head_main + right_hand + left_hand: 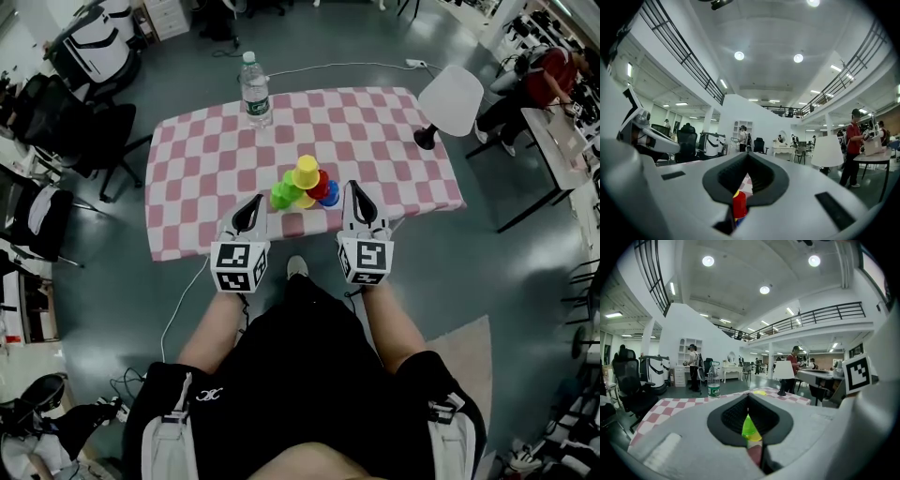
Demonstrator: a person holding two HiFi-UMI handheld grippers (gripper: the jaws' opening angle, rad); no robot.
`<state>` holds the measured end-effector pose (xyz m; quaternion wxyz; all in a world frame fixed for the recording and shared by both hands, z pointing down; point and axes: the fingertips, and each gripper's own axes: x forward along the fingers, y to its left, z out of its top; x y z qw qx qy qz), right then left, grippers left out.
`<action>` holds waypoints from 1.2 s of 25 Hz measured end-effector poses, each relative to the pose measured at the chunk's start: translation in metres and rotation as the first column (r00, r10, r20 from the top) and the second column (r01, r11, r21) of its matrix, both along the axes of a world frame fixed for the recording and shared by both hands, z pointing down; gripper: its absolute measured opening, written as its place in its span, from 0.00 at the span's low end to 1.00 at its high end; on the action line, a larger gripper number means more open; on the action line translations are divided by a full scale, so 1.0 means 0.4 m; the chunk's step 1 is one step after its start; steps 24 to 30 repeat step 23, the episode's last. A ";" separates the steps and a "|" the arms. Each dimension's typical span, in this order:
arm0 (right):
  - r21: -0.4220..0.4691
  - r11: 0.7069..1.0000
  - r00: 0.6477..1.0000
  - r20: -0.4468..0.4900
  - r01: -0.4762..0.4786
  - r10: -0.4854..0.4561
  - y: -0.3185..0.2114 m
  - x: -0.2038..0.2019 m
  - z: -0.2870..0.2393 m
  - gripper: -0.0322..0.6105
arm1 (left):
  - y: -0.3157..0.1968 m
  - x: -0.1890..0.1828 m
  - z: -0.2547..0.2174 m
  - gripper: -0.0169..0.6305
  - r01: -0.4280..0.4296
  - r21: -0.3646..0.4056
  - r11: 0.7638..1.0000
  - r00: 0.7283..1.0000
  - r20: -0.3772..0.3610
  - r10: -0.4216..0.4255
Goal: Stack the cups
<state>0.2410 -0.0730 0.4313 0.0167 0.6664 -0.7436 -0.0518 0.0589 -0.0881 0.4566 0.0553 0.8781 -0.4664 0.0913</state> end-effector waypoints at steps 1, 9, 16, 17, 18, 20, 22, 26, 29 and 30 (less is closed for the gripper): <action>0.003 1.000 1.000 0.000 0.005 -0.005 0.000 -0.003 -0.002 0.05 | 0.001 0.000 -0.001 0.05 0.000 0.000 1.000 1.000 0.001 0.000; -0.012 1.000 1.000 0.019 0.025 -0.025 0.001 -0.009 0.004 0.05 | 0.012 -0.002 -0.009 0.05 0.007 0.008 1.000 1.000 -0.001 -0.007; -0.008 0.999 0.999 0.009 0.043 -0.043 0.009 -0.023 0.005 0.05 | 0.024 -0.010 0.002 0.05 0.013 0.002 1.000 1.000 0.000 -0.013; -0.007 0.999 0.999 0.006 0.049 -0.049 0.011 -0.027 0.007 0.05 | 0.025 -0.010 0.003 0.05 0.013 0.000 1.000 1.000 0.000 -0.013; -0.006 0.998 0.998 0.003 0.059 -0.059 0.014 -0.033 0.008 0.05 | 0.027 -0.010 0.004 0.05 0.012 -0.001 1.000 1.000 -0.001 -0.012; -0.001 0.996 0.996 -0.004 0.086 -0.086 0.020 -0.047 0.008 0.05 | 0.031 -0.010 0.006 0.05 0.011 -0.002 1.000 1.000 -0.001 -0.011; 0.004 0.994 0.994 -0.005 0.108 -0.108 0.026 -0.058 0.007 0.05 | 0.035 -0.009 0.007 0.05 0.011 -0.004 1.000 1.000 -0.001 -0.011; 0.006 0.993 0.993 -0.004 0.117 -0.117 0.029 -0.063 0.006 0.05 | 0.037 -0.009 0.007 0.05 0.011 -0.004 1.000 1.000 0.000 -0.011; 0.006 0.993 0.993 -0.004 0.117 -0.117 0.029 -0.063 0.006 0.05 | 0.037 -0.009 0.007 0.05 0.011 -0.004 1.000 1.000 0.000 -0.011; 0.006 0.993 0.993 -0.004 0.117 -0.117 0.029 -0.063 0.006 0.05 | 0.037 -0.009 0.007 0.05 0.011 -0.004 1.000 1.000 0.000 -0.011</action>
